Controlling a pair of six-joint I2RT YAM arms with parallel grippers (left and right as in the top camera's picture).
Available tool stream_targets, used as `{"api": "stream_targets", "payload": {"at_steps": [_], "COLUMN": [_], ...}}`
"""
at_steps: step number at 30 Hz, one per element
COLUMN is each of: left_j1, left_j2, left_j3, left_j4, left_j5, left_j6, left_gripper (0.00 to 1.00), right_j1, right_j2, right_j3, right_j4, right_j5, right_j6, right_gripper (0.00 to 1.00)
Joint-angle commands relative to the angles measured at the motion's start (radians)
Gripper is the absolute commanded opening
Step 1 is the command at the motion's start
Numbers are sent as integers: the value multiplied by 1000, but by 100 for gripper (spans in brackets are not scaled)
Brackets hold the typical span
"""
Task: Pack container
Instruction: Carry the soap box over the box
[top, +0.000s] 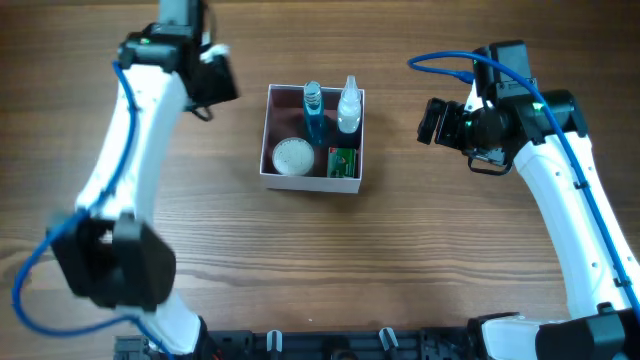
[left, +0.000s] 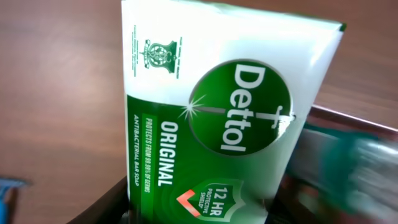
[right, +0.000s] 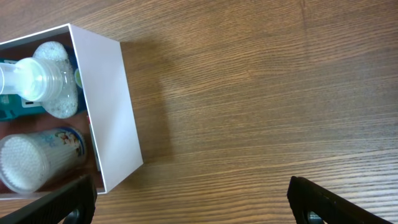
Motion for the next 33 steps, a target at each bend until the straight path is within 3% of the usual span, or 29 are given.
{"api": "stream_targets", "payload": {"at_steps": [1,7,33], "left_j1": [-131,-219,-200], "left_j2": [-30,-3,122], "left_j3": [10,10,8], "left_j4": [37,94,70], "left_j5": [12,12,19], "left_j6": [-27,-48,-74], "left_gripper": [7,7,4], "right_j1": [-3,-3,-3], "right_j2": [9,9,9], "right_j3": [-2,-2,-2], "right_j4": [0,-1,-5], "right_j5": [-12,-12,-12], "right_j6": [-2,-3,-3], "right_gripper": [100,100,100]}}
